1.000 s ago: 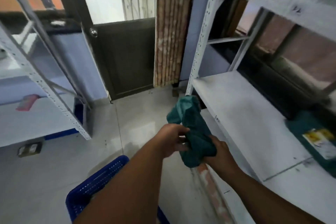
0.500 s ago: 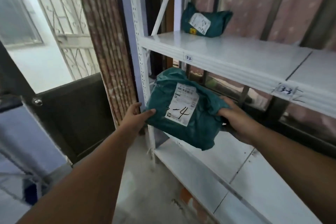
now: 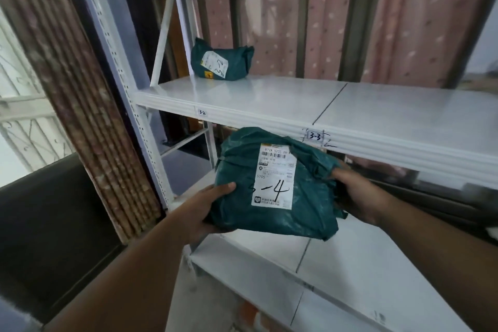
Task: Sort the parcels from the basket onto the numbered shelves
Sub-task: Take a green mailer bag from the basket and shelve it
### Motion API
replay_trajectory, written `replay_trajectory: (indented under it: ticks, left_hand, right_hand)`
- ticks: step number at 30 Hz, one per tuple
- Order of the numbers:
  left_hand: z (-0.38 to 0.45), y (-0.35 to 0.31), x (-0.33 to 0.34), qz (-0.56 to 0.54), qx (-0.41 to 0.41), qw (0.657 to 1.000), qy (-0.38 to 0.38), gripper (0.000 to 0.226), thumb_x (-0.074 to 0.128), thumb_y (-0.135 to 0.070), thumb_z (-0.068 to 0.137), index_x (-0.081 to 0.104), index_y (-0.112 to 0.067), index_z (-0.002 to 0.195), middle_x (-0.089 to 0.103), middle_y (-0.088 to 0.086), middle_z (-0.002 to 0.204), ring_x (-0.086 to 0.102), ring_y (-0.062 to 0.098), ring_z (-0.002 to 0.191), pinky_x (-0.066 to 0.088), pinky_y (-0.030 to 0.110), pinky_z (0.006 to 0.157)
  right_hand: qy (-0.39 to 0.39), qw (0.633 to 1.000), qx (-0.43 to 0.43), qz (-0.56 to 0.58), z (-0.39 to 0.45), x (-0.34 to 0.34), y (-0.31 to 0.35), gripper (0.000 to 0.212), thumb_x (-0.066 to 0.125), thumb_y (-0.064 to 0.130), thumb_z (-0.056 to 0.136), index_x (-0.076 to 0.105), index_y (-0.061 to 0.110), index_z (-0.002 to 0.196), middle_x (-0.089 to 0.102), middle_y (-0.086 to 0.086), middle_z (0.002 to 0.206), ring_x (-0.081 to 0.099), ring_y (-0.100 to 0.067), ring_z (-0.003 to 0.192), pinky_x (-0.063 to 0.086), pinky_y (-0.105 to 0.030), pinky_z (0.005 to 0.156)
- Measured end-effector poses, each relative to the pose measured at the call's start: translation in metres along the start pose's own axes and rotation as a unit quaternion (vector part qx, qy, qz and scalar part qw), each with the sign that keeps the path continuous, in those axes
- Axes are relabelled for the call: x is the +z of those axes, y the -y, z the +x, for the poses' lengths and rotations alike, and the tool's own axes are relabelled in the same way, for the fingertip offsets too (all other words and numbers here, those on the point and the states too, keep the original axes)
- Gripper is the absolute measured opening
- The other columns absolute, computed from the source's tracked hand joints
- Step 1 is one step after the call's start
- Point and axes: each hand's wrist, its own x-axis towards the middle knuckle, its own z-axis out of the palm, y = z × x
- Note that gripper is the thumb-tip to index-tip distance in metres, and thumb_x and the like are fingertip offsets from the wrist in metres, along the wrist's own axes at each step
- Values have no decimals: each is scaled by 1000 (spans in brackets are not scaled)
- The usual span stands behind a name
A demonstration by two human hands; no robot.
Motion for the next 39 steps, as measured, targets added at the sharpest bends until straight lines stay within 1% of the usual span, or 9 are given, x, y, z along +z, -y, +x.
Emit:
replay_trajectory:
  ticks: [5,8,11,16,22,26,31,34,39]
  left_hand:
    - [6,30,33,24,-86,996,-4,66,89,-34,74,67,-13,132,76,20,123,67,46,120,53,69,101]
    - [7,60,47,43,-126,991,-3,70,93,-34,71,68,-12,133,75,21,124,67,48,120,50,71,103]
    - [7,84,74,34,-150,988,-12,52,84,-34,81,73,-10,126,77,21,119,68,47,118,48,70,106]
    - [-6,103,118,-5,-157,988,2,45,81,-36,85,77,-9,121,77,18,121,72,42,116,48,63,111]
    - [-28,110,146,-31,-136,990,-19,46,81,-32,85,74,-8,124,77,18,120,72,39,116,50,57,111]
    - [-43,114,148,-48,-129,991,8,57,86,-11,83,66,-4,136,72,22,130,70,41,121,46,56,114]
    - [-60,103,136,-35,-128,988,75,94,91,6,66,51,-6,151,62,23,146,57,44,137,36,60,122]
    - [-75,66,134,3,-111,990,87,101,92,14,54,54,-1,146,64,25,142,58,46,134,38,58,119]
    - [-119,-28,142,50,-35,993,98,118,101,13,32,57,0,141,64,31,138,69,49,118,50,58,107]
  right_hand:
    - [-87,996,29,-6,-20,-35,-25,40,69,36,90,62,32,130,73,-5,122,71,-26,105,58,-37,76]
    - [-81,994,66,-8,-39,-51,-52,35,65,38,97,61,33,131,75,1,117,73,-24,104,60,-36,75]
    - [-78,994,78,19,-62,-67,-71,40,68,42,94,57,36,132,77,6,114,75,-17,103,61,-34,75]
    - [-62,994,88,35,-87,-97,-80,40,70,31,93,57,28,130,78,7,109,76,-13,97,60,-27,72]
    - [-23,996,83,16,-101,-118,-76,34,69,21,96,62,22,129,77,-2,115,75,-22,105,60,-35,82]
    - [-8,999,43,-2,-114,-129,-70,37,72,14,93,65,19,129,76,-6,118,73,-26,109,57,-41,91]
    - [5,997,-44,-62,-136,-139,-34,39,81,7,83,69,18,119,76,-2,112,73,-18,104,56,-27,82]
    - [18,988,-94,-121,-148,-134,1,43,84,12,83,65,21,120,74,3,110,69,-10,104,55,-22,82]
    - [63,955,-222,-184,-168,-121,91,43,82,24,87,59,24,123,68,2,114,66,-18,110,59,-35,91]
